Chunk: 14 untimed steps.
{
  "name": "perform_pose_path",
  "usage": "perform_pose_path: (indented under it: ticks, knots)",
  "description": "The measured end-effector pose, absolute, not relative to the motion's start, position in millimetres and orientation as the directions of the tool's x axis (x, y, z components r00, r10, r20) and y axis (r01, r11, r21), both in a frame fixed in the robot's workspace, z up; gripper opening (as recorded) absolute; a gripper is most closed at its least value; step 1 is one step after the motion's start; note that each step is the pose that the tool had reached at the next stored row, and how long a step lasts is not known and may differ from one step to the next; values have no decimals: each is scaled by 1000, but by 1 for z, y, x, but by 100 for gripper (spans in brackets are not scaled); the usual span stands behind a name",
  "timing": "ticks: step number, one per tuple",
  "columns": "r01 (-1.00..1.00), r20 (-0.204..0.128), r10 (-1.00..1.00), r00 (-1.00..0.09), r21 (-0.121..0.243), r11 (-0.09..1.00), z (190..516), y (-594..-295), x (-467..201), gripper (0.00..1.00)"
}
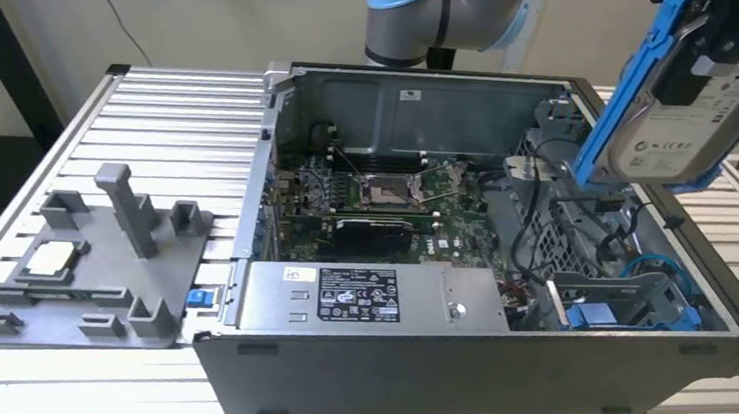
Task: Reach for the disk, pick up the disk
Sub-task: 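Pick up the disk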
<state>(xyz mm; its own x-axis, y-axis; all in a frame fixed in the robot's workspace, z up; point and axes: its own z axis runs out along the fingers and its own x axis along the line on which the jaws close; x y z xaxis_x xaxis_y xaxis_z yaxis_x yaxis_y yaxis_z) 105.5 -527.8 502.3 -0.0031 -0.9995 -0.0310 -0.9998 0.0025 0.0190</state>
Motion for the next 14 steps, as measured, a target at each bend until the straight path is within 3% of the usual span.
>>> perform_pose_path:
  ticks: [14]
  knots:
    - [-1000,-31,-1000,-3,19,3,489,-551,105,0]
